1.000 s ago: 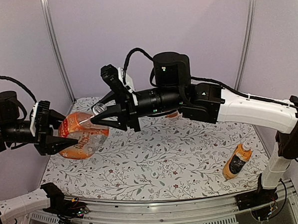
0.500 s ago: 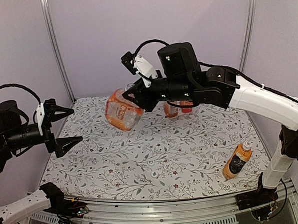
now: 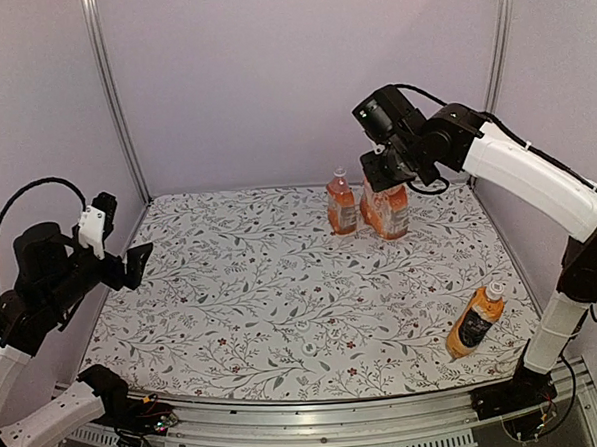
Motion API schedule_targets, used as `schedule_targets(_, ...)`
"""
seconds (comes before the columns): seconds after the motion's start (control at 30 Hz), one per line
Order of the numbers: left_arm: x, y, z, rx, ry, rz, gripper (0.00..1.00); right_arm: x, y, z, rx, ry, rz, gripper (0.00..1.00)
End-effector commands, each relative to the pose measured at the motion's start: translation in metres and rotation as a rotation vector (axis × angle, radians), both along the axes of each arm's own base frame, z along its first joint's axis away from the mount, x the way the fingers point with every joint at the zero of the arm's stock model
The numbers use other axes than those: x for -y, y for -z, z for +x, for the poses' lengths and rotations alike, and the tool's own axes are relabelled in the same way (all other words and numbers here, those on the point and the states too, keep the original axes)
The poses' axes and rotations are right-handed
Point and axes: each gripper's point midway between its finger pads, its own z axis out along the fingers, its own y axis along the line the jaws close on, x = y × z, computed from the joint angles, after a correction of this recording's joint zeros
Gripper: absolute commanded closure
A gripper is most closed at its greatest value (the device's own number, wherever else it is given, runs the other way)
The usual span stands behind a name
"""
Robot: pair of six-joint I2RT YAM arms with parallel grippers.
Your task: Unscrew the bottle caps
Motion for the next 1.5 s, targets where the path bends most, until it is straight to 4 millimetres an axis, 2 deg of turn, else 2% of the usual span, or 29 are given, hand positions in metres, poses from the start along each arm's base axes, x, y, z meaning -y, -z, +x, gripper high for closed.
schedule_targets(0.0,-0.04,0.007,0.015,0.005,-0.255,-0.001,0.0,0.037,0.01,0.02,-0.042,0.134,0.041,1.0)
schedule_targets(0.13,-0.041,0.016,0.019,-0.046,-0.29,-0.049,0.01,0.05,0.018,0.031,-0.058,0.173,0.028,1.0)
schedule_targets(0.3,-0.023,0.042,0.01,-0.072,-0.163,-0.077,0.0,0.07,0.042,0.037,-0.115,0.208,0.008,1.0)
schedule_targets(0.53,-0.039,0.071,0.008,-0.047,-0.226,-0.124,0.0,0.103,0.084,0.063,-0.165,0.279,0.086,1.0)
schedule_targets(0.67,-0.047,0.068,0.007,-0.035,-0.253,-0.166,0.01,0.114,0.098,0.095,-0.12,0.306,0.133,1.0)
schedule_targets(0.83,-0.058,0.062,0.004,-0.008,-0.293,-0.181,0.0,0.14,0.114,0.129,-0.085,0.401,0.162,1.0)
schedule_targets(0.97,-0.053,0.064,0.005,-0.017,-0.267,-0.187,0.0,0.143,0.13,0.14,-0.091,0.421,0.131,1.0)
schedule_targets(1.13,-0.051,0.066,0.006,-0.023,-0.257,-0.187,0.0,0.144,0.152,0.144,-0.12,0.428,0.097,1.0)
schedule_targets(1.2,-0.05,0.066,0.006,-0.024,-0.254,-0.189,0.01,0.143,0.159,0.142,-0.136,0.424,0.09,0.91)
schedule_targets(1.37,-0.049,0.068,0.007,-0.029,-0.248,-0.19,0.0,0.143,0.159,0.139,-0.139,0.431,0.103,0.45)
schedule_targets(1.47,-0.048,0.067,0.007,-0.028,-0.243,-0.192,0.0,0.142,0.153,0.139,-0.134,0.418,0.109,0.31)
